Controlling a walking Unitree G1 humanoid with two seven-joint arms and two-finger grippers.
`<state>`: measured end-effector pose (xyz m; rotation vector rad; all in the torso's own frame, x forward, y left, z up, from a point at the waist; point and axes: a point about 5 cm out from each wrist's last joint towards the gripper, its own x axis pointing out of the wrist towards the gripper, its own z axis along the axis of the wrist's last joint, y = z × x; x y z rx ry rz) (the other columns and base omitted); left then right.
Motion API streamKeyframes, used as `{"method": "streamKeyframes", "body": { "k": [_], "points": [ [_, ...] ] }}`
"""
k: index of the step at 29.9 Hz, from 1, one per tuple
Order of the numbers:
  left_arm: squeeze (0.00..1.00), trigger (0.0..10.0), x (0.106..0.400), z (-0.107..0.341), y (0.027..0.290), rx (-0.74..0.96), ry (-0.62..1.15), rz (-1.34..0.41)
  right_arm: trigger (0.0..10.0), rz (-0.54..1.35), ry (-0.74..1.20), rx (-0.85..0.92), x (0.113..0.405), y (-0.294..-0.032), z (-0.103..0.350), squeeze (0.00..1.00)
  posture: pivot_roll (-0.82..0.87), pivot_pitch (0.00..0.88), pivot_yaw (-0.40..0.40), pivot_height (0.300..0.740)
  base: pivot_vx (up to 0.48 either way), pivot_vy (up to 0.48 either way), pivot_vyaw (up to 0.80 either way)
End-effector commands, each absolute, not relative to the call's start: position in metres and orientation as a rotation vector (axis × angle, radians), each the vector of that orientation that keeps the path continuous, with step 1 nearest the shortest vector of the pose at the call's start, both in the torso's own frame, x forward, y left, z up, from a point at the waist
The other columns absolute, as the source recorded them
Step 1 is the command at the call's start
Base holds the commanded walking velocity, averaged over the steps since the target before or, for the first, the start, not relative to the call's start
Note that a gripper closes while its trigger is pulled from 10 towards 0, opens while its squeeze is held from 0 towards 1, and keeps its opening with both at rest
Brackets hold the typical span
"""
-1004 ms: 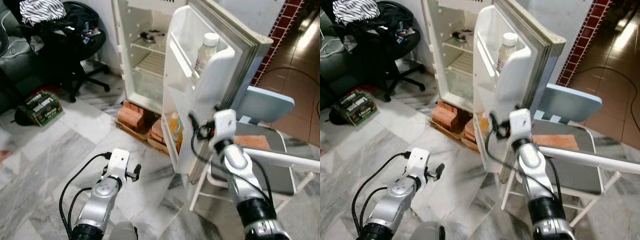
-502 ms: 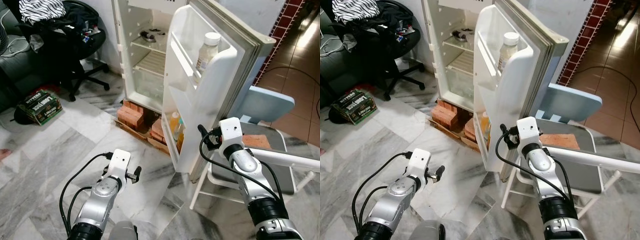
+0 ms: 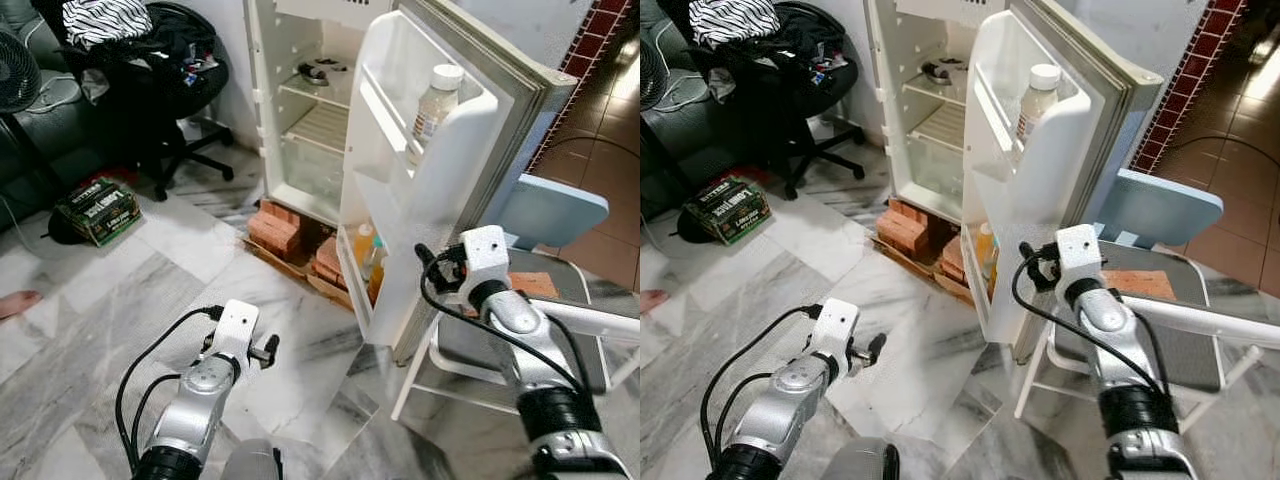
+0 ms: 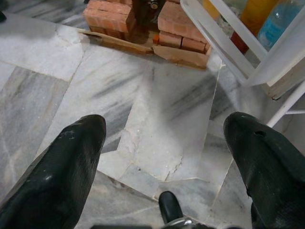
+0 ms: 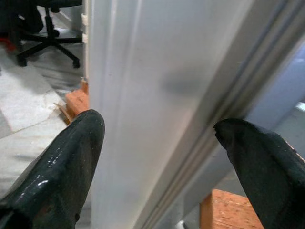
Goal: Restocking fridge
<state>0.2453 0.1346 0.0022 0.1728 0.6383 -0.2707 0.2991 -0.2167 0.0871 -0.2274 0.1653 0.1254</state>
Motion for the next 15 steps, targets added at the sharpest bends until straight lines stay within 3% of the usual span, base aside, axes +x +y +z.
{"method": "streamKeyframes", "body": {
  "k": [1,7,15],
  "points": [
    [0.00,10.0,0.245,0.004,0.136,0.185,0.638,-0.279,10.0,0.045,0.128,-0.221,0.288,-0.229,0.095,0.00,0.10,0.000,0.004,0.740,0.000,0.000,0.00],
    [0.00,10.0,0.242,0.000,0.134,0.194,0.654,-0.301,10.0,-0.100,0.130,-0.217,0.266,-0.239,0.087,0.00,0.08,0.000,0.017,0.740,0.000,0.000,0.00],
    [0.00,10.0,0.244,0.001,0.130,0.205,0.653,-0.326,10.0,-0.111,0.036,-0.147,0.282,-0.232,0.106,0.00,0.07,0.000,0.036,0.740,0.000,0.000,0.00]
  ]
}}
